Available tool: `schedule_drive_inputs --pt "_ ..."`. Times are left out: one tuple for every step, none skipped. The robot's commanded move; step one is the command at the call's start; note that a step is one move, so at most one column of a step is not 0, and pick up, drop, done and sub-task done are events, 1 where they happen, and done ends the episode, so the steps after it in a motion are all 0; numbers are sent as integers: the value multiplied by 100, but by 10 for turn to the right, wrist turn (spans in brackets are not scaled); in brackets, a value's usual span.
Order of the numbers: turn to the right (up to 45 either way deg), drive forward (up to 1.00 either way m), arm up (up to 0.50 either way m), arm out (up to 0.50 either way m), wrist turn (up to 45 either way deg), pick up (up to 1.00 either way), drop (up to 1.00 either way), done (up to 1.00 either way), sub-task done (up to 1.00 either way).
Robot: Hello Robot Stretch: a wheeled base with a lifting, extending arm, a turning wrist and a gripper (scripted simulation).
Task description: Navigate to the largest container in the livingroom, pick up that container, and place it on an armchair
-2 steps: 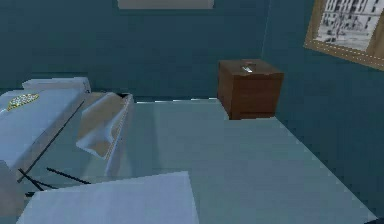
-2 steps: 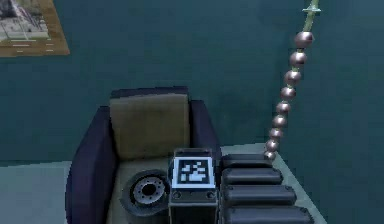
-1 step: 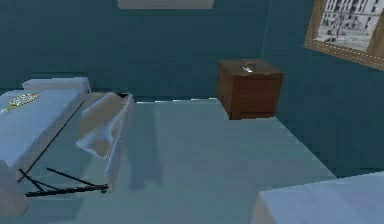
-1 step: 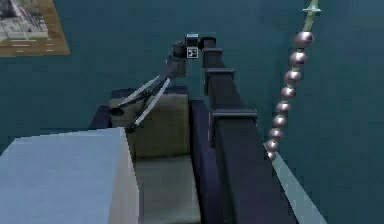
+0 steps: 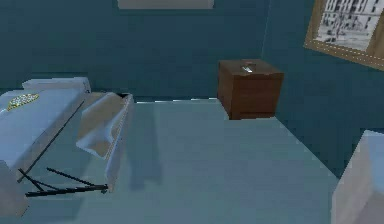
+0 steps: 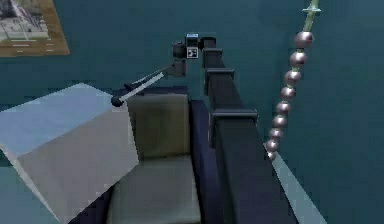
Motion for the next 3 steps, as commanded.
schedule_drive_inputs --pt "0 0 0 0 360 0 0 0 0" --pt "0 0 -46 0 0 0 0 0 0" --pt "0 0 -50 0 0 0 0 0 0"
